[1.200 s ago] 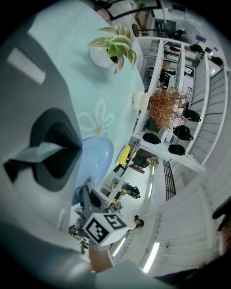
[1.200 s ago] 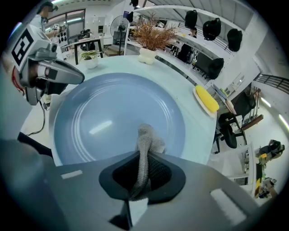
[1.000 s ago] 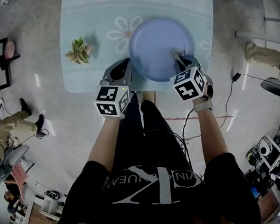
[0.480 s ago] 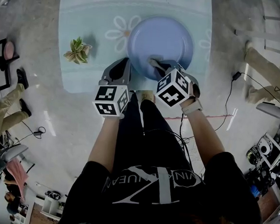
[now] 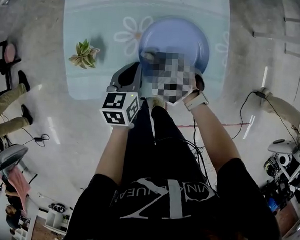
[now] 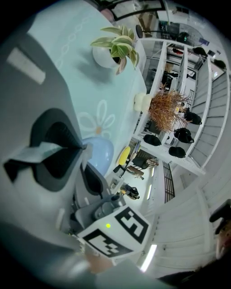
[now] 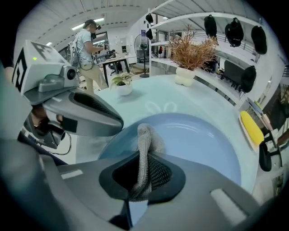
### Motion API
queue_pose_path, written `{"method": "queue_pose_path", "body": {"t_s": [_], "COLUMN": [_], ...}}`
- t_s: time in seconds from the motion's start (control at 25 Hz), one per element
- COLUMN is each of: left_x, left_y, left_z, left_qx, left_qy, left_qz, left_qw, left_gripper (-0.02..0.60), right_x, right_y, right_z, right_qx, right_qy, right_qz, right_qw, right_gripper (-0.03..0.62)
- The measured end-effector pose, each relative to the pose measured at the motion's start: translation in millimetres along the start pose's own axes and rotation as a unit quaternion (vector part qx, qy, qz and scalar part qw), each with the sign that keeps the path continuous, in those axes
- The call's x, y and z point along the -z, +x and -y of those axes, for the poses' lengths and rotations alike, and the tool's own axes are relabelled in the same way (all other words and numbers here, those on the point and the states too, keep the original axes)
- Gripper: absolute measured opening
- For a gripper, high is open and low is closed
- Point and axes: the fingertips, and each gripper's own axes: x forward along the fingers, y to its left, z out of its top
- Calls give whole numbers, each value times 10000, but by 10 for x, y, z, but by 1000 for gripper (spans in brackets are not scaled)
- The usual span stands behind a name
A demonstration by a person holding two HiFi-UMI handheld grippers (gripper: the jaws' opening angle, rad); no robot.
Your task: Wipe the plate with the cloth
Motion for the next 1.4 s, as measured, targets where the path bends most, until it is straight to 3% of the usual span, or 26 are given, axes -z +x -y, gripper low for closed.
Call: {"method": "queue_pose_path", "body": {"t_s": [0.68,1.4], "left_x": [5,-7], "left_y": [-1,-5], "left_z": [-6,6], "left_qx": [81,104], "left_qy": [-44,-29], "left_qz": [-10,-15], "left_qw": [10000,9999], "left_gripper": [0,0], "right_x": [-164,385], "right_y": [74,-201], "right_z": [837,1250], "right_qx": [612,1420], "right_qy": [262,740], "right_qz": [144,-149], "right_qw": [9977,9870], "right_gripper": [35,34]}}
